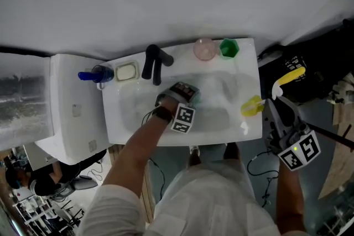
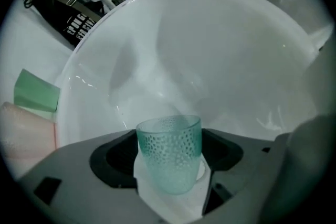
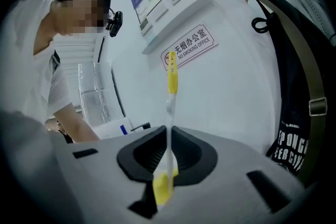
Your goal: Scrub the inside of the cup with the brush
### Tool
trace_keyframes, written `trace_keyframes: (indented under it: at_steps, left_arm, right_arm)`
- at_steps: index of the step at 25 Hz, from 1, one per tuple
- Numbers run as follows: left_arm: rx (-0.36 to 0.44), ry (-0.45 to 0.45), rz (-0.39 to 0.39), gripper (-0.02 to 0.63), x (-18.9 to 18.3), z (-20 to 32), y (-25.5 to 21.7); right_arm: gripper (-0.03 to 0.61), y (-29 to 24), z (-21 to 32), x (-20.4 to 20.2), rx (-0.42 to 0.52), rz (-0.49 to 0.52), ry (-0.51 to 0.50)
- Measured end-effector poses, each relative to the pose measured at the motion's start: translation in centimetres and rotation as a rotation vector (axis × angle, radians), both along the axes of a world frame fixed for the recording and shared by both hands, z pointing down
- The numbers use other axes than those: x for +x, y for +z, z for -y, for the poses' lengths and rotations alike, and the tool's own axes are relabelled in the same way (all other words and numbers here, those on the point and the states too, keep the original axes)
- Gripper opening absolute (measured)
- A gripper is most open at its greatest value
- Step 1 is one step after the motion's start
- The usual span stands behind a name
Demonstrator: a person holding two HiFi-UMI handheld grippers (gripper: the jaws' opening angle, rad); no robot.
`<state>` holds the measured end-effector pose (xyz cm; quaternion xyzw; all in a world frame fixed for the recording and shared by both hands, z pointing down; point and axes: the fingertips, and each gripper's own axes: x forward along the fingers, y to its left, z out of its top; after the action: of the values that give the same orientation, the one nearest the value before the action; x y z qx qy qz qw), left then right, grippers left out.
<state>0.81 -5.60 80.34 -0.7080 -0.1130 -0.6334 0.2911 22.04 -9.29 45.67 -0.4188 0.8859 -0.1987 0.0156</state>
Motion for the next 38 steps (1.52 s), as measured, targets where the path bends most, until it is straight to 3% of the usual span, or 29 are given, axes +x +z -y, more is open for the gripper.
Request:
trace_keyframes:
  at_steps: [8,16,23,26,32,38]
  left_arm:
    - [-0.042,-0.288,-0.207,0.354,2.5,0.1,-3.5]
    - [-0.027,-0.698,-0.661,0.354,3.3,1.3,-16.0]
    - [0.017,-0.948,-1.012,0.354,1.0,2.6,-28.6]
    - [0.042,-0.983,-1.093,0.354,0.3,2.5,-32.9]
    - [0.068,-0.989,-1.172,0.354,-0.4,2.6,-38.6]
    - [0.083,-0.98,-1.225,0.354,-1.4,1.8,-42.0]
  right_arm:
    - [0.031,-1.9,0.2,-0.7,0.041,-0.001,-0.034]
    - [0.029,-7.3,-0.2,-5.0,0.14,0.034,-0.111]
    - [0.029,-15.4,-0.7,-10.6,0.294,0.094,-0.196]
    - [0.029,-19.0,-1.5,-13.1,0.362,0.108,-0.235]
    - [0.029,-24.5,-3.0,-17.8,0.479,0.098,-0.359]
    - [0.029,-21.3,-3.7,-22.3,0.404,0.019,-0.463]
